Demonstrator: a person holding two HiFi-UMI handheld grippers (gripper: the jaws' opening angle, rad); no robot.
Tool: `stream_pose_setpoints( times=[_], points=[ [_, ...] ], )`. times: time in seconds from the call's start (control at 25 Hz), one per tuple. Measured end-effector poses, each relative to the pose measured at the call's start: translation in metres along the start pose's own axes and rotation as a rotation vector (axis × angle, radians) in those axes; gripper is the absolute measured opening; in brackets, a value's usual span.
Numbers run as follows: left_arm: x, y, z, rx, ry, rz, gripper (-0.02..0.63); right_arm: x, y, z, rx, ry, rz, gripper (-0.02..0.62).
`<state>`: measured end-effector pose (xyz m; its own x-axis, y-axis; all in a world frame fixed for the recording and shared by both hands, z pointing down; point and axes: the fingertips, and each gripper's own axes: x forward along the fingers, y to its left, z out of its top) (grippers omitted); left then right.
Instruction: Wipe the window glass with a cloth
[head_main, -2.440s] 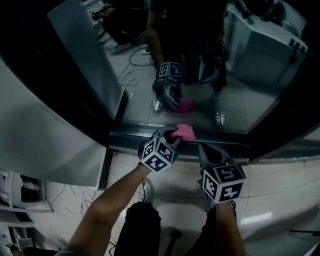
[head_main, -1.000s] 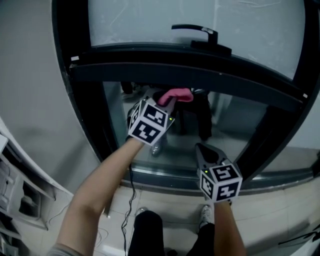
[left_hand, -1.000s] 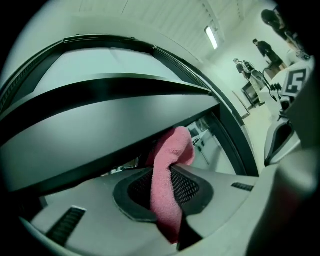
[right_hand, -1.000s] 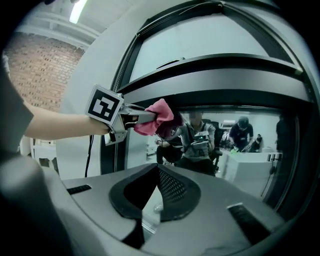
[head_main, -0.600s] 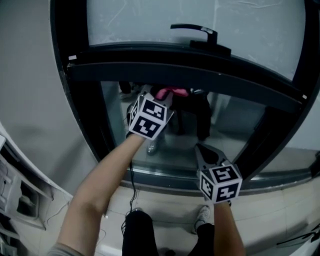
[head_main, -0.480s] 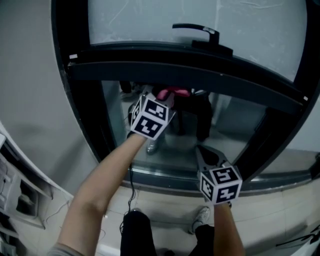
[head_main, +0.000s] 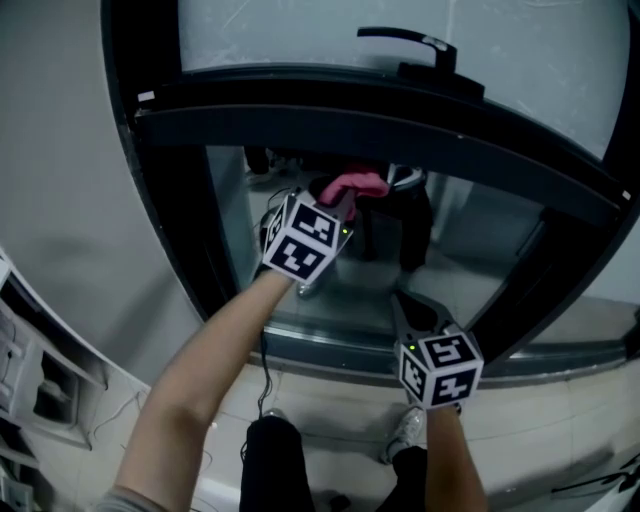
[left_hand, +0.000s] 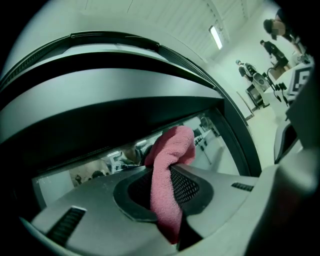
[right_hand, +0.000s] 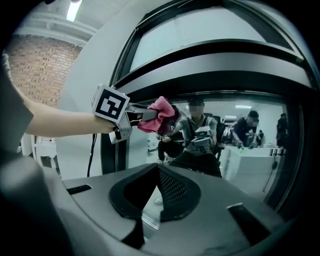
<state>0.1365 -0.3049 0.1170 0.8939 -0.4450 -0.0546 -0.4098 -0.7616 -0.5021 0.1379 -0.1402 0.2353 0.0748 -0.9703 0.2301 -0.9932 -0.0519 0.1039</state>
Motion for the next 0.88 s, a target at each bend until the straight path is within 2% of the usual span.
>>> stream_pose_setpoints(
  times=[0.48, 0.88],
  points=[
    [-0.002, -0.037, -0.061, -0.063, 0.070, -0.041, 0.055, 0.006, -0.002, -0.027, 0.025, 0.037, 0.008, -0.002],
    [-0.003, -0.064, -0.104, -0.056, 0.118, -0.083, 0.055, 0.017, -0.001, -0.054, 0.048, 0.076, 0.020, -0.002]
  ],
)
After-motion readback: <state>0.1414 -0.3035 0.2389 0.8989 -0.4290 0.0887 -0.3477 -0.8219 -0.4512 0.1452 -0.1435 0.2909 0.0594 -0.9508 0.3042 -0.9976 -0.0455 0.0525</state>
